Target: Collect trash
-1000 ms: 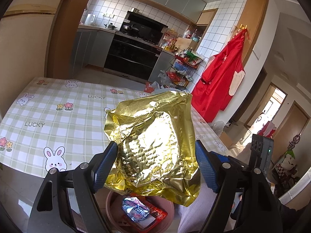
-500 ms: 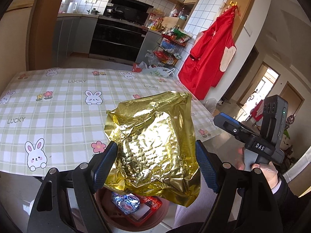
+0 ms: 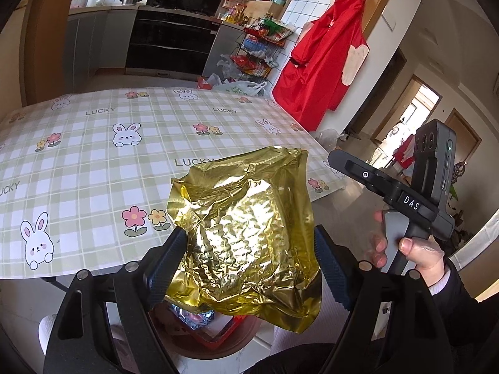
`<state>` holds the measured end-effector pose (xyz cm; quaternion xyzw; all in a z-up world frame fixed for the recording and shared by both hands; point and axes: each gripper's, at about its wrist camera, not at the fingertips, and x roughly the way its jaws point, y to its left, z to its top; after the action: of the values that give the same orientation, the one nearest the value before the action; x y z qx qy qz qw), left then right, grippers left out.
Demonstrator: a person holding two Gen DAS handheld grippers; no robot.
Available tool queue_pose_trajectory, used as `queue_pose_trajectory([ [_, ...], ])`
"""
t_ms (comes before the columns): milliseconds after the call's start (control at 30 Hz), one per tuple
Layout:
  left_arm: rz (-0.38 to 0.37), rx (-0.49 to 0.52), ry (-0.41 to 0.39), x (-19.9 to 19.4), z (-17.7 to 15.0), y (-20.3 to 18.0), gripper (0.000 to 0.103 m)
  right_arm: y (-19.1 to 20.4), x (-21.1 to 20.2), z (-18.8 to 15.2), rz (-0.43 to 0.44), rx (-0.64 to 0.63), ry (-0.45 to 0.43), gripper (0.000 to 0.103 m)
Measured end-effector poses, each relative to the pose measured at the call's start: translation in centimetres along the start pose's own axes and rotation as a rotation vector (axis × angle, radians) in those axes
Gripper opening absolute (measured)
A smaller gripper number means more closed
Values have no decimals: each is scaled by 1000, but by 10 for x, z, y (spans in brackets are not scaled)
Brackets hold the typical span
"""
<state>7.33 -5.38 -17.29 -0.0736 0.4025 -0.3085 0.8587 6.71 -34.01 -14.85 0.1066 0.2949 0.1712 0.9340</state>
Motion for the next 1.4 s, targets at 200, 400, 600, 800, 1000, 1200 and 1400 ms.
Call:
queue_pose_trajectory([
  [200,-12,10,25,4,-3,-3,80,0,1,-2,-2,4,4,97],
  [400,12,3,11,0,-3,-1,81,3,1,-1,-10,-17,13,97],
  [600,92,-4,-45,-15,4,9,84,15,-2,6,-41,-79,23,97],
  [800,201,36,-147,-46,19,15,92,36,-12,24,-104,-192,26,97],
  [1000,321,130,-253,-82,38,11,97,59,-29,46,-147,-268,2,97],
  [1200,374,176,-319,-110,50,5,97,77,-46,61,-189,-303,-32,97],
  [1400,433,170,-370,-132,53,3,97,89,-57,67,-219,-319,-55,97],
])
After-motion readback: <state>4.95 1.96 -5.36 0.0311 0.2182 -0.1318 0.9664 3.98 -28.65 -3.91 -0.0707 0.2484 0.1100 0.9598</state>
